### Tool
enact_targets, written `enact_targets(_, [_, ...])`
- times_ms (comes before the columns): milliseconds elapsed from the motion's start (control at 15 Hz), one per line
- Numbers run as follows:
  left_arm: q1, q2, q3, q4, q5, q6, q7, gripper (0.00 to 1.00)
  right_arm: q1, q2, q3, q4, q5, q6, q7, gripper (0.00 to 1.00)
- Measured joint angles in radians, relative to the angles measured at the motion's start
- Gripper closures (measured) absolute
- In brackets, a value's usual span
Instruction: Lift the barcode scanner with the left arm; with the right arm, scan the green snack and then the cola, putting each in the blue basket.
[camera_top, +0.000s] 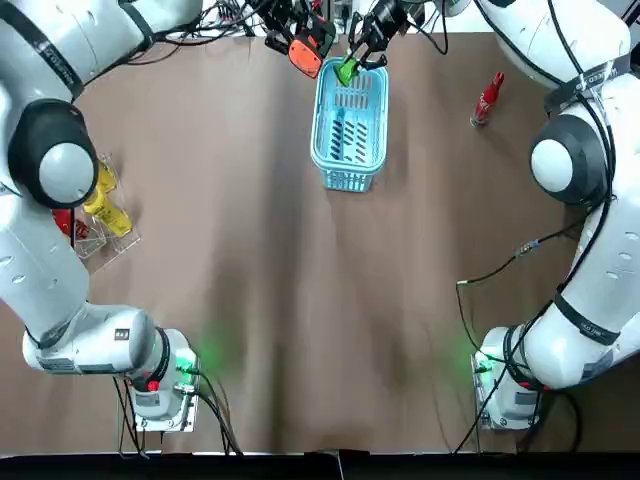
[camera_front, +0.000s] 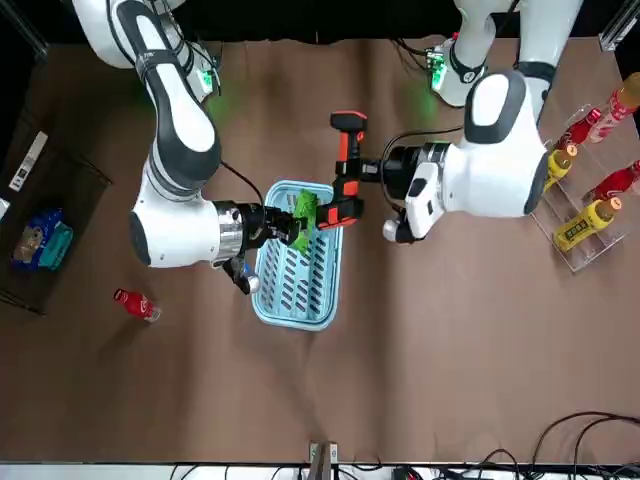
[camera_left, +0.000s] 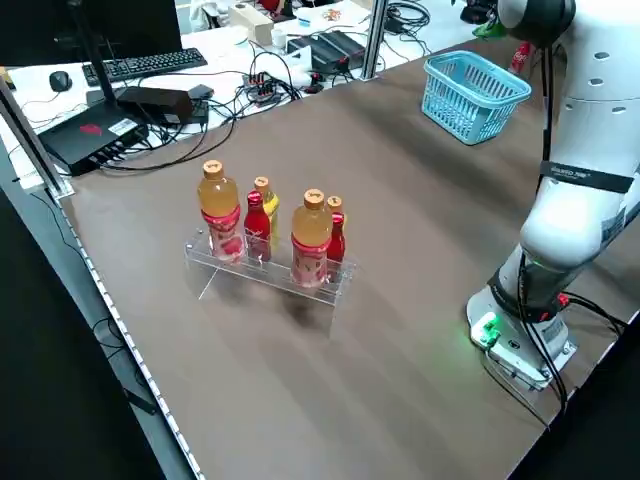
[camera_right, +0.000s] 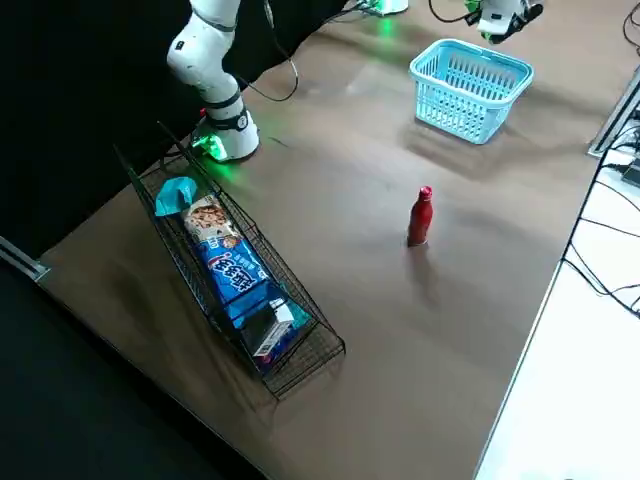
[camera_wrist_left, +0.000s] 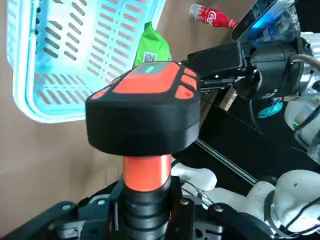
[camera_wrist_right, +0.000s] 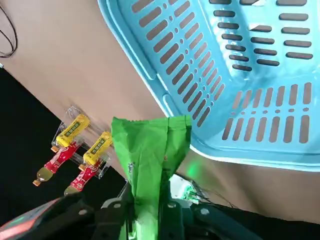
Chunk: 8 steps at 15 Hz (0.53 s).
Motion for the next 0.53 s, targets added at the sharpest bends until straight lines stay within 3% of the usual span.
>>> enact_targets(267, [-0.04, 0.027, 0.002, 0.0, 0.019, 0.08, 0.048, 0.63, 0.0, 0.0, -0.001, 0.0, 0.0, 0.0, 0.0, 0.78])
enact_targets(533, [-0.048, 0.032, 0.002, 0.0, 0.037, 0.094, 0.069, 0.63, 0.0, 0.0, -0.001, 0.0, 0.0, 0.0, 0.0, 0.78])
